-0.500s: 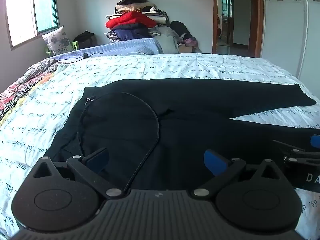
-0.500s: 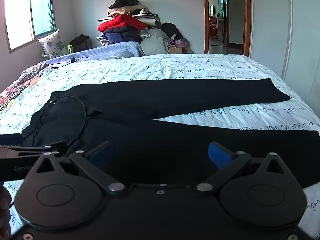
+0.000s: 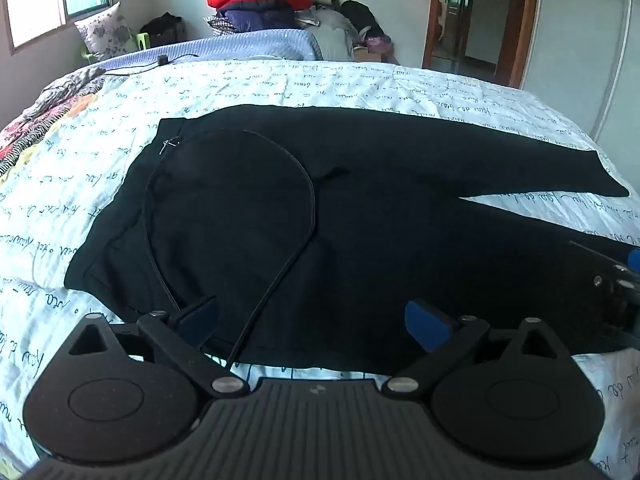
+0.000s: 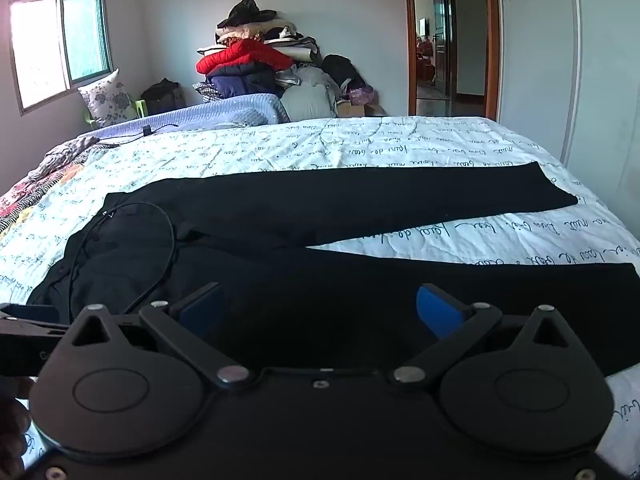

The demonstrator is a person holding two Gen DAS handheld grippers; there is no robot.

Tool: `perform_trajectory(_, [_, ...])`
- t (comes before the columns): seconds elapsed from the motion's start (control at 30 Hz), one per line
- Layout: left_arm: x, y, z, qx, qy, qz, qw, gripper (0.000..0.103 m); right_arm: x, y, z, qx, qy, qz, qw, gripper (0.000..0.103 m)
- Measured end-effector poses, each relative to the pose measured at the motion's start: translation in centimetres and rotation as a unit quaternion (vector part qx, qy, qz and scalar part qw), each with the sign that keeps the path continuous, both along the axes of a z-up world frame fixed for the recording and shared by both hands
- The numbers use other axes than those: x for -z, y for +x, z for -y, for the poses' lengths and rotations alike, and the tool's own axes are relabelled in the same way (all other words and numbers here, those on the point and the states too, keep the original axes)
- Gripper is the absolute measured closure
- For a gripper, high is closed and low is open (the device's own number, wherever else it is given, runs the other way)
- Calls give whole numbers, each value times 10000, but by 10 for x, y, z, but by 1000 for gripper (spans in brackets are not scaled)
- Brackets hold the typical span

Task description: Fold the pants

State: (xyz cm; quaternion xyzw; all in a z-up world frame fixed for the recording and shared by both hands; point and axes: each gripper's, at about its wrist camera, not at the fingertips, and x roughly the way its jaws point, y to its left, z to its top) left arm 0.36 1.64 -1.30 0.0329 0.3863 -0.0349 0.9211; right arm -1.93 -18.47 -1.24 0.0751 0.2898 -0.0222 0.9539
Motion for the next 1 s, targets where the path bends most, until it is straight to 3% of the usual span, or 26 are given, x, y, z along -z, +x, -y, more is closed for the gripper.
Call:
perform_trajectory(0.07, [0,-1,0,54,-45,-18,10000,12,-1,0,0,-4,-2,15,10000,0])
perform_trajectory(0.27, [2,-1,7,371,-2,20,9993,16,-2,2,0,-28,-38,26,10000,0])
perform_trajectory(0.53, [2,-1,6,78,359,213,9991,15,-5,1,1,-108,-34,109,9999,0])
perform_trajectory(0.73, [3,4,-3,47,162,163,9997,13,-8,5,5,-253,-106,175,9995,0])
perform_trajectory(1.0, [11,9,-13,24,442,206,9988,13,-14,16,5,-561,-274,289,9976,0])
